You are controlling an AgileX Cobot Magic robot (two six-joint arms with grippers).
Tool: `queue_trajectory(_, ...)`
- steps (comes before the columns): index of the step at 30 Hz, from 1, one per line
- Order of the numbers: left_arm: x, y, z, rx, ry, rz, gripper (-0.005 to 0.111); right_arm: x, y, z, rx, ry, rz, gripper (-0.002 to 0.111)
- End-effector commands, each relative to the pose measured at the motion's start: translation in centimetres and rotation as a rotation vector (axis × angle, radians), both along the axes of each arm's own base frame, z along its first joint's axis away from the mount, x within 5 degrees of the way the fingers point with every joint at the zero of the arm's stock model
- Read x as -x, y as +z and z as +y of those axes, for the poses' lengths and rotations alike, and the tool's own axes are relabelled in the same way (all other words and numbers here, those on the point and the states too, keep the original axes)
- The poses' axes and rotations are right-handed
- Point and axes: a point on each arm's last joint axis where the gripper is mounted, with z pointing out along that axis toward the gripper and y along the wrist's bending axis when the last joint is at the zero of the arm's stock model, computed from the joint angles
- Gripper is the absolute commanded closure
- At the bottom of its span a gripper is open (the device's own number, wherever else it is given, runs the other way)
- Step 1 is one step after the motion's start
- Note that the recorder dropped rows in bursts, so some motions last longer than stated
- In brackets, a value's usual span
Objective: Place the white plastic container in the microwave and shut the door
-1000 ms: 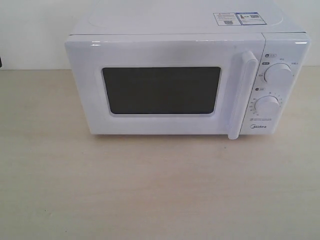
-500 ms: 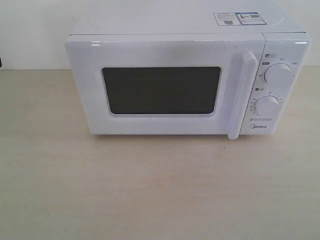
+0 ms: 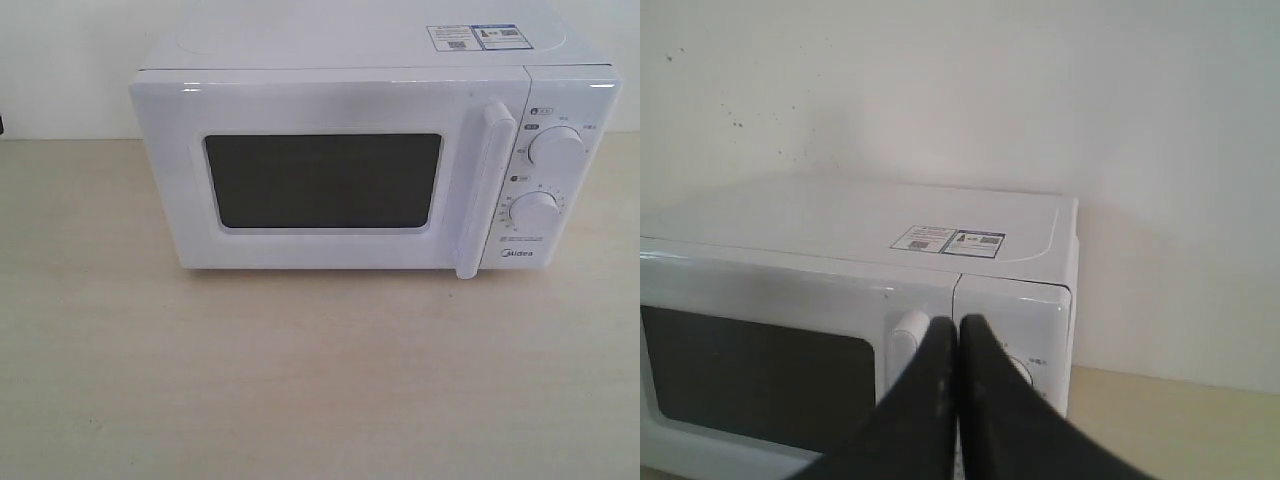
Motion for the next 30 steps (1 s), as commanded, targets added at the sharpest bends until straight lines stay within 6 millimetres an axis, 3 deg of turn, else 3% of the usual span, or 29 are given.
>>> queue_trajectory(1,0.1,0.1,0.1,0.012,0.013,-0.008,0.102,0.0,-0.2,-0.1,0.009,-0.015,0.014,0.109)
queue_trajectory(8,0.1,0.1,0.1,0.012,0.013,-0.008,0.102,0.6,0.0,-0.5,-0.012,-0.044,-0.016,0.109)
queue_trajectory(19,0.1,0.1,0.1,0.012,0.013,-0.008,0.102,3.3,-0.7,-1.1,0.061,-0.048,-0.061,0.109)
queue_trajectory(30,0.1,0.1,0.1,0.012,0.013,-0.008,0.102,2.2,-5.4,-0.9,0.031,-0.045,0.062,0.109)
